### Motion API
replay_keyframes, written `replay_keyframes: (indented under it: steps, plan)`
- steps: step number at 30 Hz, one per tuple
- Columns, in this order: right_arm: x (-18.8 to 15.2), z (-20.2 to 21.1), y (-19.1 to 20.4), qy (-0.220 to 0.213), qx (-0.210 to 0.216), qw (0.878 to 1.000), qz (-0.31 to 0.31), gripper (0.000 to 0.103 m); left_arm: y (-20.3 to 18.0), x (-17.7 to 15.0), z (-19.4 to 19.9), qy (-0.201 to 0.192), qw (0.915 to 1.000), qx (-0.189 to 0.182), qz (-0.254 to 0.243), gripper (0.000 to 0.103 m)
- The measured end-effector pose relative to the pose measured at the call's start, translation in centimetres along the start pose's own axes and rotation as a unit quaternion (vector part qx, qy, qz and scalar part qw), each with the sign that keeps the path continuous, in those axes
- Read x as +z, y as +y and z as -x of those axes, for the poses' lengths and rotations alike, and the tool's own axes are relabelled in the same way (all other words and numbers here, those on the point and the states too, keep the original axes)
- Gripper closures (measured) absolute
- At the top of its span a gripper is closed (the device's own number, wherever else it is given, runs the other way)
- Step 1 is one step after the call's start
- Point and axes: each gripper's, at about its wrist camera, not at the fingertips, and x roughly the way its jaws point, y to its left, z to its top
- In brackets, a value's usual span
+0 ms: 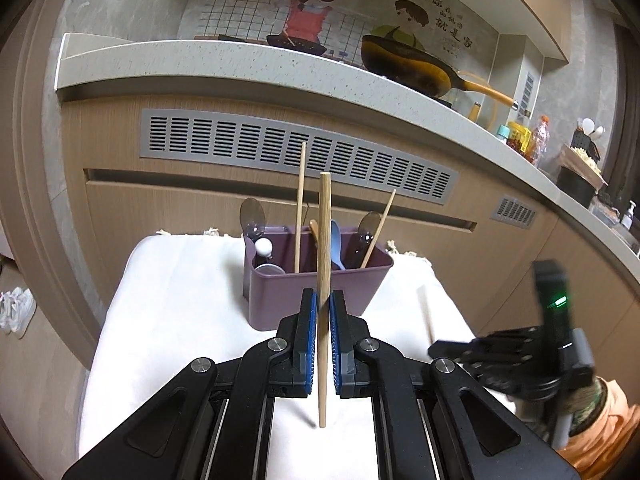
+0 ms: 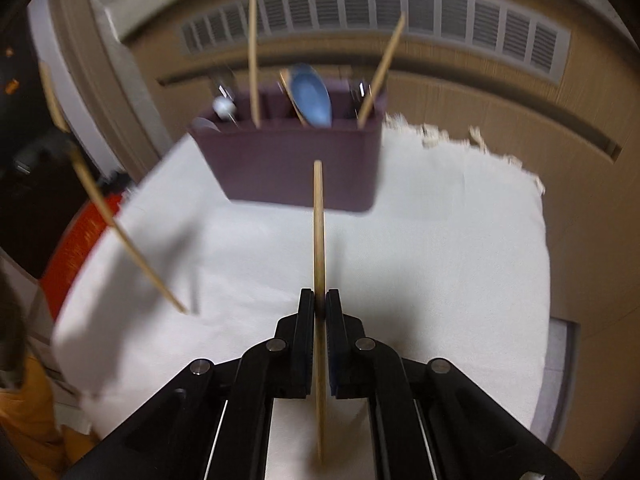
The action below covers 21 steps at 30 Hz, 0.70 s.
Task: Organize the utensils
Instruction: 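Carry both upright chopsticks above the purple holder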
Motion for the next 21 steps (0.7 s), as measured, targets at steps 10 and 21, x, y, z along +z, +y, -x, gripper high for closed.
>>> replay_keyframes:
  steps: [10,21]
  plan:
    - [11.3,12.8,3.8,-0.226,0.019,0.973,0.047,0.097,-3.9,8.9,3.4,-0.122,0.9905,0.013,-0.062,0.096]
    - [16.4,8.1,2.0,-0.212,-0.016,0.976,0.039,0.097,-2.9,13.7,-2.0,-0.166,0.9815,0.057,-0.077,0.096]
